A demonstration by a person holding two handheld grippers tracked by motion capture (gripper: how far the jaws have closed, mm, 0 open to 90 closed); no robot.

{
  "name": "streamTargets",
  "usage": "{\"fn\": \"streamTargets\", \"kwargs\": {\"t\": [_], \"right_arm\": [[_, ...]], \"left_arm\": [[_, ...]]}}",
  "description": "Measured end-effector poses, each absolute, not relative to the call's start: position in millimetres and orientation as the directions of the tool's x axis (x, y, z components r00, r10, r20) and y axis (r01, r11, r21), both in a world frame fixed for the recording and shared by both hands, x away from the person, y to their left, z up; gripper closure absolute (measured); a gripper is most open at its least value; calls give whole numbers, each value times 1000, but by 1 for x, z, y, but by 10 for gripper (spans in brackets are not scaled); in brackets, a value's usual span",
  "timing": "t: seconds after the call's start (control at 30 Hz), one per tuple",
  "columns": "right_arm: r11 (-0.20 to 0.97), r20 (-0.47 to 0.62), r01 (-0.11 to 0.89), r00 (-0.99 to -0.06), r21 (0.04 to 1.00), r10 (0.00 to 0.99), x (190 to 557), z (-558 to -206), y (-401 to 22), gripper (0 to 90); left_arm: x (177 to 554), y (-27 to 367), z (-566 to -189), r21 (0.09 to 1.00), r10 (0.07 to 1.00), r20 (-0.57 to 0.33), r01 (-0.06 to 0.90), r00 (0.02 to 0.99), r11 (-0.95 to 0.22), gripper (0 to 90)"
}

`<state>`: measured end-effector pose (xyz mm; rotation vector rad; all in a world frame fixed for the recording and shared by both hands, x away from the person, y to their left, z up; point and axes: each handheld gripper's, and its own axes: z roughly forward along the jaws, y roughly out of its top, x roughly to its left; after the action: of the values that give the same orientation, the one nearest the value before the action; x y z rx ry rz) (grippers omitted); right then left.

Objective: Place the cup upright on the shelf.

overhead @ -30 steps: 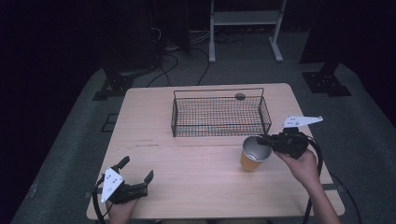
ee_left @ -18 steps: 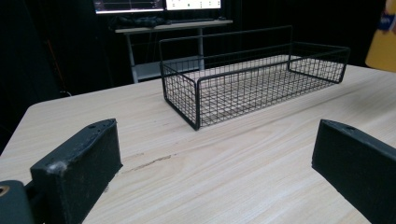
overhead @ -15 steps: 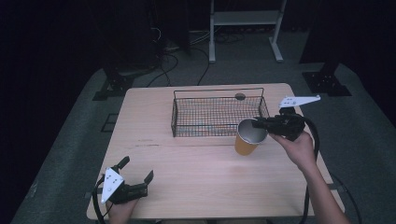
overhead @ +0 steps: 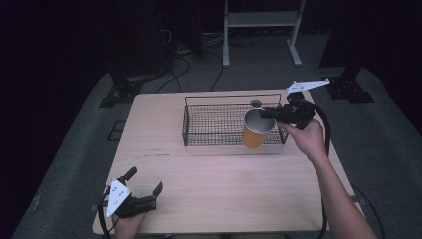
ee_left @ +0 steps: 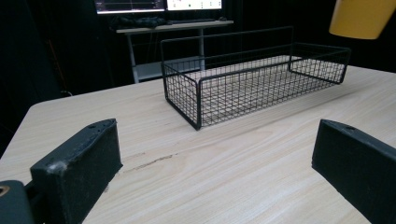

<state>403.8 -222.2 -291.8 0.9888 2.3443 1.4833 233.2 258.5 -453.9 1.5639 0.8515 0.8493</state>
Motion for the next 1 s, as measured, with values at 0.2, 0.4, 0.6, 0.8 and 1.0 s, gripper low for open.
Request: {"fn": "streamTargets", "kwargs": {"t": [0.2, 0.4, 0.6, 0.8, 1.0], "right_arm": [[275, 176, 430, -755, 860, 631, 417, -285, -211, 813], [262, 179, 437, -741, 861, 647, 432, -282, -201, 813], [250, 188, 457, -717, 853, 671, 447, -287, -199, 814], [227, 202, 478, -689, 849, 696, 460, -289, -200, 814], [201, 216, 491, -665, 847, 715, 472, -296, -201, 814]], "left_arm": [[233, 259, -454, 988, 872, 80, 77, 483, -134, 1], [233, 259, -454, 989, 872, 76, 77, 483, -129, 1], [233, 259, -454, 989, 873, 76, 76, 483, -128, 1], [233, 260, -453, 989, 872, 75, 76, 483, -127, 1], [232, 259, -453, 989, 871, 75, 75, 485, -128, 1]]}}
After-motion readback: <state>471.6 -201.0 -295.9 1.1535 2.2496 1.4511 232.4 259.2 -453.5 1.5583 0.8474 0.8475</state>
